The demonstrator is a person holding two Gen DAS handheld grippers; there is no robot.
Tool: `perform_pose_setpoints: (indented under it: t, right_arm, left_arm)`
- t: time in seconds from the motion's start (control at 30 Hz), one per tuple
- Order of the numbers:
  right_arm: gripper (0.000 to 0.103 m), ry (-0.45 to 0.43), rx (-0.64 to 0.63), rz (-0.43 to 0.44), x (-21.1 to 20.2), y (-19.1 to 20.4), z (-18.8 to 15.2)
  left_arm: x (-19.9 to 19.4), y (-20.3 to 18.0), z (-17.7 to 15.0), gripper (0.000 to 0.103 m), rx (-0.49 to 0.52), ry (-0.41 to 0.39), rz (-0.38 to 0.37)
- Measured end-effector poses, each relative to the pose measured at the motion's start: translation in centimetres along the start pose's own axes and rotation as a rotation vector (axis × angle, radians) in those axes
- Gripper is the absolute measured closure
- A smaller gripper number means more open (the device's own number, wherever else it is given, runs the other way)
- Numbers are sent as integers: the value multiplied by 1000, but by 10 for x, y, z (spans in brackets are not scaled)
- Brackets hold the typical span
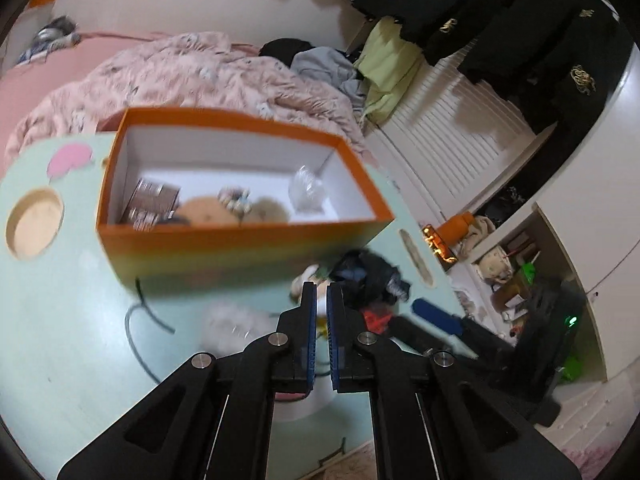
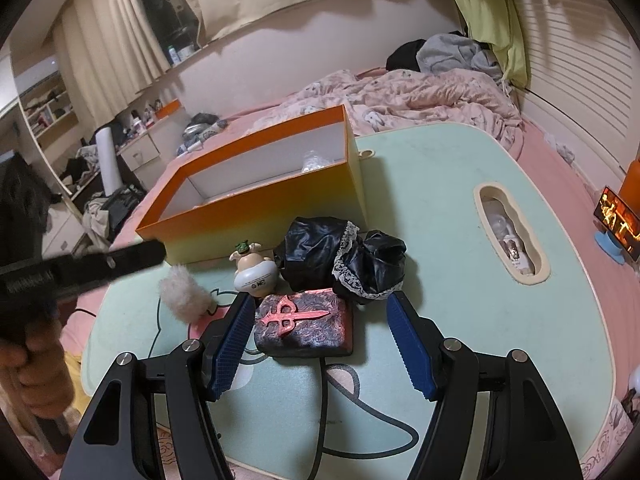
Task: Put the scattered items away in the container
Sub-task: 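Grasp the bead bracelet in the box with the left gripper, set it on the table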
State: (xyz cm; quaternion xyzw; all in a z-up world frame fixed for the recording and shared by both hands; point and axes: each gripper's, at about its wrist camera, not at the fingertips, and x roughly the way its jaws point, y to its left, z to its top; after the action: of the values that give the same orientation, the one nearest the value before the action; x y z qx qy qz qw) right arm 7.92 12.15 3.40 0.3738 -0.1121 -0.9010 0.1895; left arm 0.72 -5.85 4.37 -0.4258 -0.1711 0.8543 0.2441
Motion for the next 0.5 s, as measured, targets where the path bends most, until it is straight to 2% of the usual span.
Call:
perform_pose_setpoints:
  t: [0.17, 0.2, 0.23, 0.27, 0.3, 0.33, 0.4, 0.47, 0.5]
  right_arm:
    - [34, 5, 1, 0, 1, 0, -1]
    - [34, 6, 1, 0, 1, 0, -1]
    - [34, 7, 1, 0, 1, 0, -1]
    - [34, 9, 1, 2, 1, 0, -2]
    - [34, 9, 2, 2, 1, 0, -2]
    - [34, 10, 2, 3, 1, 0, -2]
    - [34, 10, 6, 3, 0, -1, -3]
    - [34, 8, 9, 2, -1, -1, -3]
    - [34, 10, 10, 2, 0, -1, -2]
  left_arm:
    - [1, -1, 6, 97, 7, 7, 15]
    - [1, -3, 15, 91, 10, 10, 40]
    - [1, -3, 26, 83, 7, 3, 70]
    - [1, -1, 35, 59, 3, -4, 94]
    - [4, 0, 47, 30, -3, -13, 128]
    - [11, 2, 64, 24, 1, -13, 178]
    - [26, 6, 83, 23, 9, 10, 253]
    - [51, 11, 101, 24, 24, 97, 294]
    - [64, 15, 105, 27, 27, 148, 317]
